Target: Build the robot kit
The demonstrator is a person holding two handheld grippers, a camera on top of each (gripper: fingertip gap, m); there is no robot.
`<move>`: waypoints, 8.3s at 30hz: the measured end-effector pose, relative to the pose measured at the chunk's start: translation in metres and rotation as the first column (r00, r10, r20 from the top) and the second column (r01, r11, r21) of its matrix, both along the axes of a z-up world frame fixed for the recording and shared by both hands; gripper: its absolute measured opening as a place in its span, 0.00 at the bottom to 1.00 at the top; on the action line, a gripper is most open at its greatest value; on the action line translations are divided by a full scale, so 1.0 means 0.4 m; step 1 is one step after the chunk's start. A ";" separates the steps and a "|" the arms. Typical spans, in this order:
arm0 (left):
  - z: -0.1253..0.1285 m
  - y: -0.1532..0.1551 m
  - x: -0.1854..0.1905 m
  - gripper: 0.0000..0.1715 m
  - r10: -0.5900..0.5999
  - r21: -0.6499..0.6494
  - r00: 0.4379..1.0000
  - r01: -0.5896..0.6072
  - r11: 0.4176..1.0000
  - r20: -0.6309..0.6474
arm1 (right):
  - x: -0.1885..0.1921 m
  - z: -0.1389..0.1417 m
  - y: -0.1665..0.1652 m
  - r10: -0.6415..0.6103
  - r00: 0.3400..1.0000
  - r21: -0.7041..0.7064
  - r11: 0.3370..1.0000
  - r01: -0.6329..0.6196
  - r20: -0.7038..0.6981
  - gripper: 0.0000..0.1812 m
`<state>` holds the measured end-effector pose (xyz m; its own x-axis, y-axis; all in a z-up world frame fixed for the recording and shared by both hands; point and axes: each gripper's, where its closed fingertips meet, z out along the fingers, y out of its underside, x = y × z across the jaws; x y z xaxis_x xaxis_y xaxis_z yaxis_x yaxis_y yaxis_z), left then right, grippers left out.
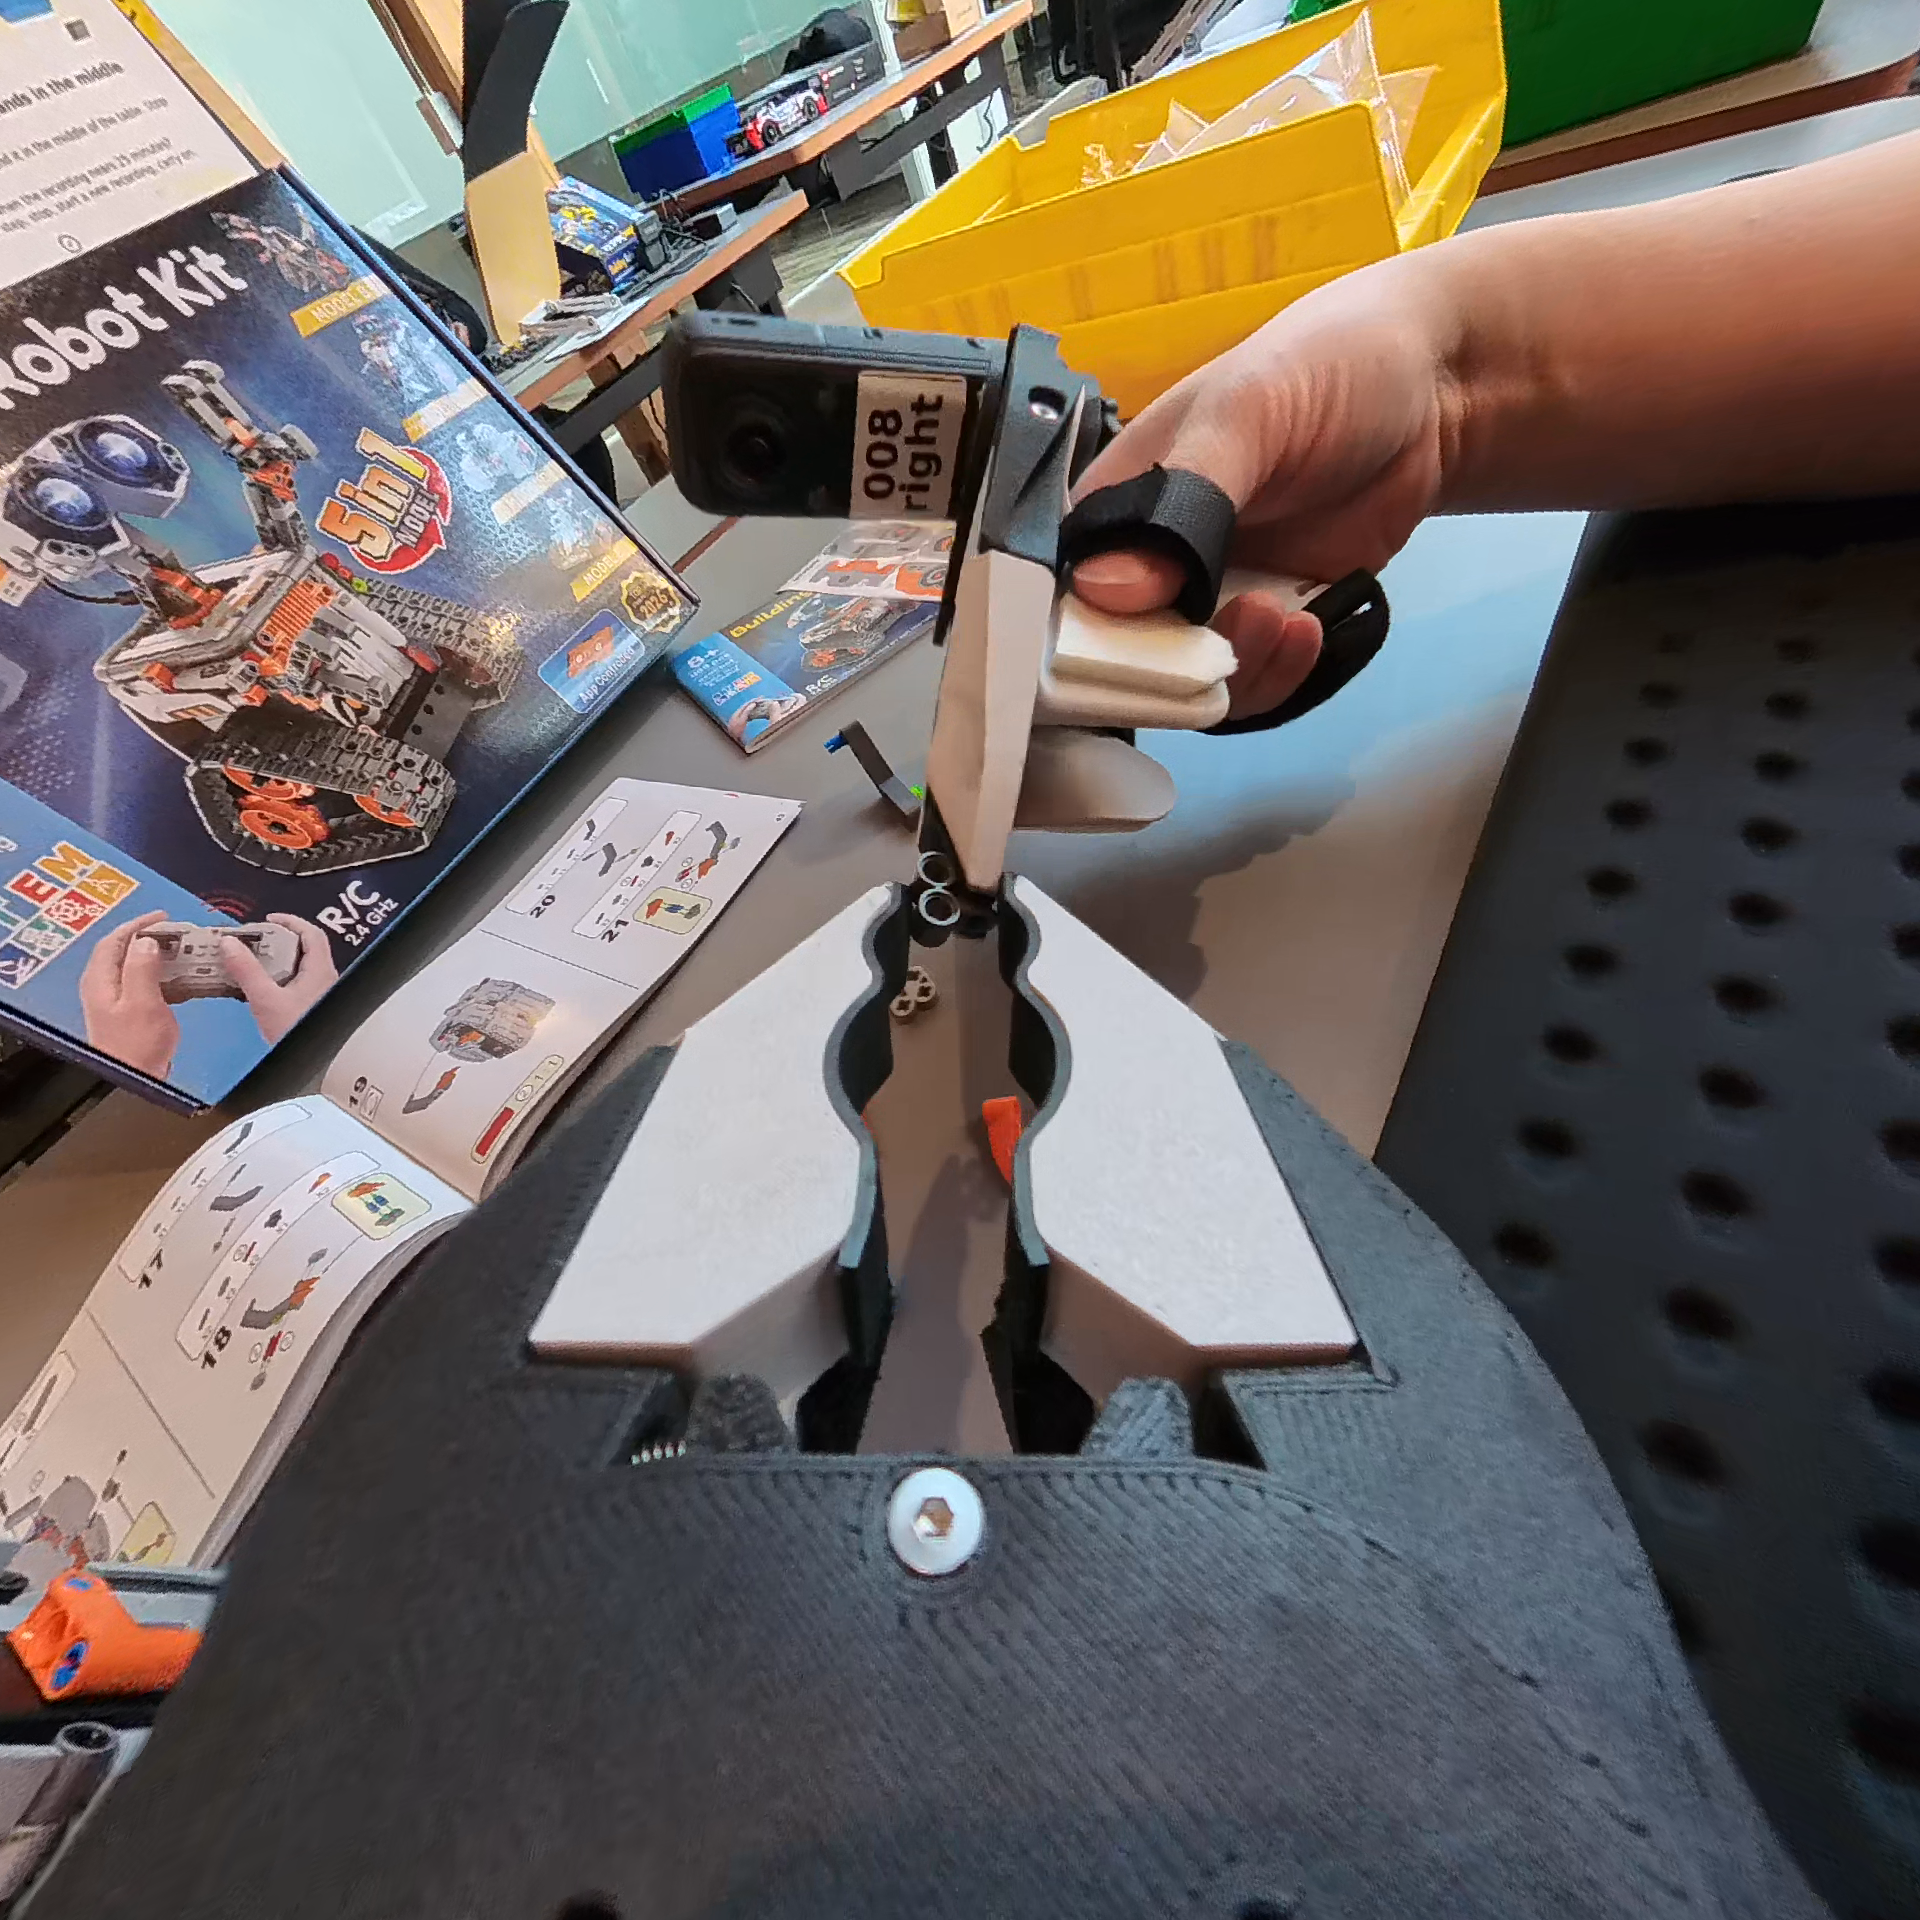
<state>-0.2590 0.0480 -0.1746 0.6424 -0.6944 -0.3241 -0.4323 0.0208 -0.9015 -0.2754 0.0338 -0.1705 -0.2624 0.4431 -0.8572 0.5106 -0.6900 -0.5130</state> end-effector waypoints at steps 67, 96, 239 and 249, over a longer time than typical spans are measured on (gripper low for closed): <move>0.024 0.019 -0.041 0.08 0.019 -0.324 0.900 0.137 0.936 0.435 | -0.037 0.020 0.052 0.050 0.974 0.820 -0.532 0.213 -0.221 0.09; 0.074 -0.014 -0.015 0.08 -0.040 0.068 0.989 0.030 0.997 0.144 | -0.013 0.068 0.007 -0.091 0.992 -0.038 0.995 0.088 -0.085 0.04; -0.020 -0.105 -0.052 0.02 0.066 -0.138 0.961 -0.106 0.985 -0.268 | -0.033 -0.021 -0.068 0.047 0.999 0.356 0.933 -0.042 -0.007 0.03; 0.030 -0.105 -0.043 0.05 0.037 -0.207 0.999 -0.044 0.977 -0.040 | -0.012 0.060 -0.054 0.054 0.987 0.223 0.975 -0.020 -0.149 0.02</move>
<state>-0.2762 0.0059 -0.1625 0.6620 -0.7227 -0.1986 -0.4608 -0.1835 -0.8683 -0.2801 0.0120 -0.1465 -0.4024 0.6038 -0.6881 0.4373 -0.5335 -0.7239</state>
